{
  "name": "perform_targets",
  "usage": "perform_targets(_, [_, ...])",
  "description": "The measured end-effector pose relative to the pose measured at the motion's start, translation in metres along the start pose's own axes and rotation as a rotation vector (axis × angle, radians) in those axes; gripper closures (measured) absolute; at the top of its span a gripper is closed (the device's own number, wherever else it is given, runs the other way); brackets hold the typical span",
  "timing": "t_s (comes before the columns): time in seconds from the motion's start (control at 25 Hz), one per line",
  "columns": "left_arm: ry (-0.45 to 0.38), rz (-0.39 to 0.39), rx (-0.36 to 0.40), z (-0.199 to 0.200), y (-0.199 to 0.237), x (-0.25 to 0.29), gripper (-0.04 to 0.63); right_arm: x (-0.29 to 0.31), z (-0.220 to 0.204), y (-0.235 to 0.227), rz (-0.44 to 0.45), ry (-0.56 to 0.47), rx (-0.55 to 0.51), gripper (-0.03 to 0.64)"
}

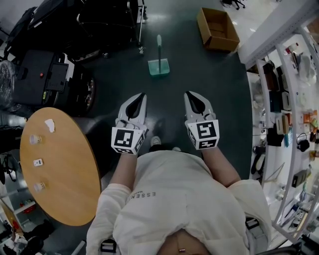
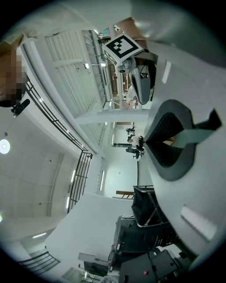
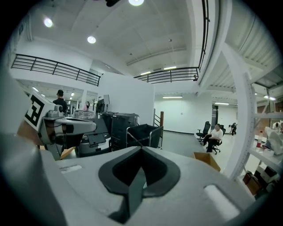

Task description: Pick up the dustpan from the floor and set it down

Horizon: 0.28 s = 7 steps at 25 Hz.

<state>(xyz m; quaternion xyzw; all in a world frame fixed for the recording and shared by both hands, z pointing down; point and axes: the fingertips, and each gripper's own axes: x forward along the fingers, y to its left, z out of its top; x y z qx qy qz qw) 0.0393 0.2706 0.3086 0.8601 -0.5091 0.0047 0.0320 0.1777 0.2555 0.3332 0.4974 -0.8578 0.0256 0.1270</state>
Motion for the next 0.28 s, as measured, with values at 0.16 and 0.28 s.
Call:
perform_targets(0.16, [0.009,0.008,0.000,-0.0015,-0.0076,0.0005,0.588,-0.0072,-0.0033,-0.0061,0.005,0.009,0.006,0.626])
perform_targets(0.28, [0.013,0.009,0.002,-0.0021,-0.0099,0.0002,0.588,-0.0102,-0.0037,-0.0082,0.005,0.013,0.006,0.626])
